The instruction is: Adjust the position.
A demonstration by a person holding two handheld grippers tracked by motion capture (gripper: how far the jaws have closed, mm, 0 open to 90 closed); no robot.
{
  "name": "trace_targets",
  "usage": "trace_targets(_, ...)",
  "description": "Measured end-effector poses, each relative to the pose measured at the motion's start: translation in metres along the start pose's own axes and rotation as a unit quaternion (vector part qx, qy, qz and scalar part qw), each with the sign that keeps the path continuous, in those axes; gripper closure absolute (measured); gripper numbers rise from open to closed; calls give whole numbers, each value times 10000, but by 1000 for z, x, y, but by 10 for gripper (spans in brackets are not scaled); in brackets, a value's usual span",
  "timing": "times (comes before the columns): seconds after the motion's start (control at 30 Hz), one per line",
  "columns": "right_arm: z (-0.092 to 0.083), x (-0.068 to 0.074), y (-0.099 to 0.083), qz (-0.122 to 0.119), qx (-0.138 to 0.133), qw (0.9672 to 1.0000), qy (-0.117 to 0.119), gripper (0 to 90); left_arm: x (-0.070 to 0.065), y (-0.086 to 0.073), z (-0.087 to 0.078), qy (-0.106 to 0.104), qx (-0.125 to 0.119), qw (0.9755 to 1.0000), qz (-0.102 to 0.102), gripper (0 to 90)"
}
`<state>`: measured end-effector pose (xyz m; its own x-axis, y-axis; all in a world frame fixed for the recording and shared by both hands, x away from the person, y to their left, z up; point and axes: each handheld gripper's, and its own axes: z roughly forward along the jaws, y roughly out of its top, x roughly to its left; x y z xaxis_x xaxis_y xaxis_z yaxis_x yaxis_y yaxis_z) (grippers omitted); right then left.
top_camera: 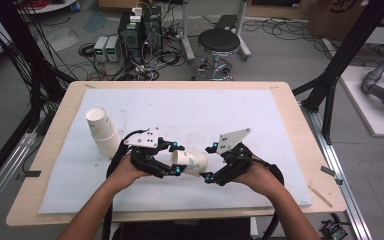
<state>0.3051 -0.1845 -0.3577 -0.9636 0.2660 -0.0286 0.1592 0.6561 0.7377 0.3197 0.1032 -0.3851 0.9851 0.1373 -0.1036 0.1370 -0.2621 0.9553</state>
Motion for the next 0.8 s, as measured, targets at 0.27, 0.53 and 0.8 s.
trace_targets(0.27, 1, 3, -34, 317, -792, 9960, -276, 187, -2, -11, -2, 182, -378, 9991, -19, 369)
trace_targets(0.53, 2, 6, -51, 358, -1403, 9887, -384, 190, -2, -19, -4, 259, -671, 9974, -14, 369)
trace_targets(0.8, 4, 5, -52, 424, -1567, 9863, -306, 191, -3, -21, -5, 227, -775, 9967, 18, 369)
